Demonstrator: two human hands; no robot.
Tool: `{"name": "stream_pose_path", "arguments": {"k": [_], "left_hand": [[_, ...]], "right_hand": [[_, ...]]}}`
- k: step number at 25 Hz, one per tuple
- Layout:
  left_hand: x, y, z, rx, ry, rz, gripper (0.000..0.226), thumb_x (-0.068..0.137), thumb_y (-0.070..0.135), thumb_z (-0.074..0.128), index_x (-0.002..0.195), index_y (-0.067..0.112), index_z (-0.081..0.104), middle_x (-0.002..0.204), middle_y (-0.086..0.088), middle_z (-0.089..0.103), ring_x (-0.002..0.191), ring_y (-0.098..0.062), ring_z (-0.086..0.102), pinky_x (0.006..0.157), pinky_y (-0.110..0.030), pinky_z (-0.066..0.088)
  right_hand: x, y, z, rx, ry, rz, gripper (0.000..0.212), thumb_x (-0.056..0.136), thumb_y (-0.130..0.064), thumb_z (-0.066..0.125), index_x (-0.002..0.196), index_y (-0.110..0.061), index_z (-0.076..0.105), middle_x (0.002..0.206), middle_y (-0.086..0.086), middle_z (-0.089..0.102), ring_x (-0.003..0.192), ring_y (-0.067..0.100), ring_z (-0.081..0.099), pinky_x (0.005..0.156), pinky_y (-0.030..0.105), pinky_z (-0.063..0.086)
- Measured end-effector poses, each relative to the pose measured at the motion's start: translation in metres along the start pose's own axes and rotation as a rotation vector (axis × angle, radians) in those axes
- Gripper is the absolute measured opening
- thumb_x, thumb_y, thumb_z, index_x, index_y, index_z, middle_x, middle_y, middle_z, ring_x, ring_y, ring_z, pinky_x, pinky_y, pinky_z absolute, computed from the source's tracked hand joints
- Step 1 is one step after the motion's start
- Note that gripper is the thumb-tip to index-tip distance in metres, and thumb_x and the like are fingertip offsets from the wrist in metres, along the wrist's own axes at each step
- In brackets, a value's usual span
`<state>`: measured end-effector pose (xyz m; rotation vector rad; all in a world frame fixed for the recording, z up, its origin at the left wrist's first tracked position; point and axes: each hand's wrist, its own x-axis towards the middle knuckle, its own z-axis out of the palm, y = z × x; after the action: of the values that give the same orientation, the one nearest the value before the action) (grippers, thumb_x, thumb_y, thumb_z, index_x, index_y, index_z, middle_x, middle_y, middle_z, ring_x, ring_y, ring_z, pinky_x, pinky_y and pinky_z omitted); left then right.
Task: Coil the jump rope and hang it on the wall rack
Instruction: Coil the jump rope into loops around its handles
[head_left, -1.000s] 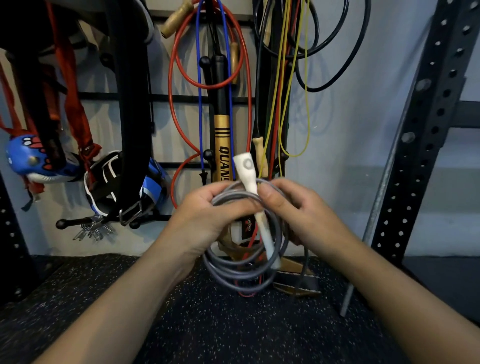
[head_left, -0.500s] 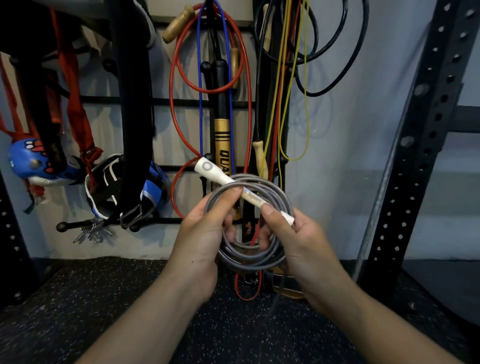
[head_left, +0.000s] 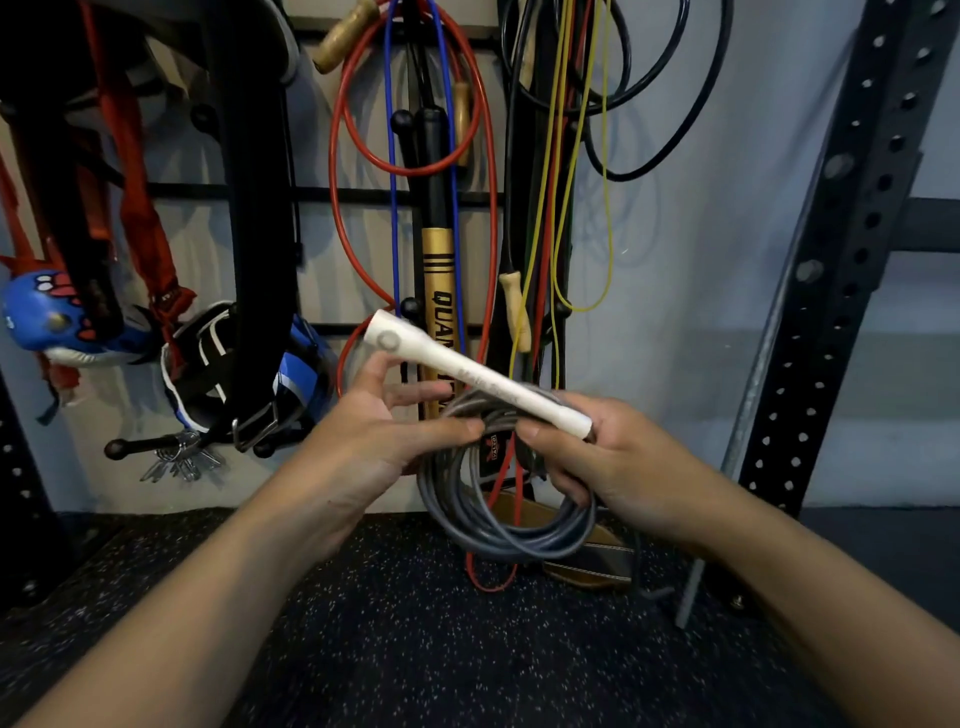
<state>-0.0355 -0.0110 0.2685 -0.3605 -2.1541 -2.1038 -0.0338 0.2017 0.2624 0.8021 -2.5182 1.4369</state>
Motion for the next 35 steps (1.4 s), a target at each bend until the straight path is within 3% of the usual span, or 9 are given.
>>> {"name": "stream_pose_path", "arguments": {"k": [6, 10, 14, 17, 19, 22, 28, 31, 35], "left_hand": [[0.004, -0.001, -0.007, 0.238, 0.042, 0.251, 0.151, 0.064, 0.002, 0.090, 0.150, 0.058, -0.021, 0.170, 0.014, -0.016, 0.153, -0.006, 0.007, 0.115, -0.026, 0.038], [-0.006, 0.022, -0.005, 0.280, 0.187, 0.647, 0.127, 0.066, 0.012, 0.075, 0.161, 0.039, -0.006, 0.171, 0.015, -0.002, 0.157, -0.007, 0.001, 0.118, -0.027, 0.019], [-0.017, 0.036, 0.004, 1.230, -0.097, 0.746, 0.087, 0.079, 0.058, 0.061, 0.156, 0.050, 0.021, 0.162, 0.029, 0.021, 0.150, 0.006, 0.005, 0.126, -0.038, -0.009], [-0.010, 0.017, 0.014, 1.520, -0.229, 0.453, 0.075, 0.080, 0.077, 0.056, 0.147, 0.058, 0.029, 0.144, 0.031, 0.050, 0.135, 0.004, 0.042, 0.120, -0.033, 0.030], [-0.003, 0.007, 0.010, 1.362, -0.245, 0.361, 0.053, 0.076, 0.073, 0.061, 0.124, 0.054, 0.052, 0.106, 0.024, 0.068, 0.092, 0.000, 0.062, 0.085, -0.034, 0.056], [0.009, -0.015, -0.002, 0.985, -0.316, 0.248, 0.018, 0.084, 0.040, 0.075, 0.097, 0.035, 0.063, 0.082, 0.007, 0.071, 0.072, -0.008, 0.065, 0.067, -0.033, 0.056], [0.007, -0.020, -0.012, 0.485, -0.456, 0.098, 0.033, 0.085, 0.034, 0.074, 0.115, 0.023, 0.067, 0.076, -0.005, 0.073, 0.067, -0.015, 0.072, 0.065, -0.029, 0.061], [0.000, -0.014, -0.015, 0.376, -0.496, -0.005, 0.031, 0.087, 0.033, 0.071, 0.113, 0.018, 0.068, 0.062, 0.000, 0.064, 0.069, -0.019, 0.071, 0.075, -0.034, 0.063], [-0.004, -0.009, -0.006, 0.393, -0.295, 0.105, 0.028, 0.088, 0.047, 0.062, 0.091, 0.019, 0.062, 0.063, 0.003, 0.061, 0.063, -0.015, 0.065, 0.067, -0.032, 0.056]], "right_hand": [[-0.001, 0.006, 0.000, -0.066, -0.057, 0.080, 0.025, 0.102, -0.031, 0.058, 0.106, -0.007, 0.062, 0.051, -0.006, 0.052, 0.043, 0.005, 0.043, 0.048, 0.018, 0.038], [0.002, 0.011, -0.005, -0.089, -0.068, 0.120, 0.028, 0.102, -0.031, 0.059, 0.109, -0.004, 0.063, 0.048, -0.007, 0.052, 0.041, 0.004, 0.043, 0.046, 0.017, 0.037], [0.000, 0.008, -0.003, -0.154, -0.106, 0.094, 0.019, 0.103, -0.032, 0.058, 0.103, -0.014, 0.064, 0.048, -0.009, 0.053, 0.043, 0.006, 0.044, 0.048, 0.025, 0.039], [-0.002, 0.005, -0.003, -0.168, -0.144, 0.068, 0.009, 0.102, -0.029, 0.061, 0.098, -0.022, 0.065, 0.054, -0.008, 0.055, 0.051, 0.011, 0.048, 0.054, 0.033, 0.041], [-0.003, 0.004, -0.001, -0.179, -0.152, 0.063, 0.008, 0.100, -0.027, 0.063, 0.096, -0.020, 0.066, 0.056, -0.009, 0.056, 0.053, 0.009, 0.050, 0.055, 0.032, 0.041], [-0.004, 0.005, 0.005, -0.154, -0.175, 0.056, 0.010, 0.098, -0.028, 0.066, 0.096, -0.018, 0.067, 0.056, -0.010, 0.057, 0.053, 0.008, 0.050, 0.056, 0.032, 0.042], [-0.006, -0.009, -0.014, -0.004, -0.127, 0.166, 0.030, 0.083, -0.036, 0.081, 0.110, -0.024, 0.077, 0.091, -0.002, 0.081, 0.079, 0.014, 0.076, 0.072, 0.026, 0.059], [-0.010, -0.013, -0.031, 0.062, -0.084, 0.185, 0.047, 0.081, -0.063, 0.066, 0.107, -0.026, 0.079, 0.074, -0.002, 0.067, 0.054, 0.009, 0.054, 0.056, 0.019, 0.039], [-0.014, 0.000, -0.039, 0.106, -0.007, 0.284, 0.075, 0.074, -0.088, 0.050, 0.081, -0.018, 0.076, 0.064, 0.003, 0.049, 0.057, 0.020, 0.046, 0.063, 0.034, 0.046]]}}
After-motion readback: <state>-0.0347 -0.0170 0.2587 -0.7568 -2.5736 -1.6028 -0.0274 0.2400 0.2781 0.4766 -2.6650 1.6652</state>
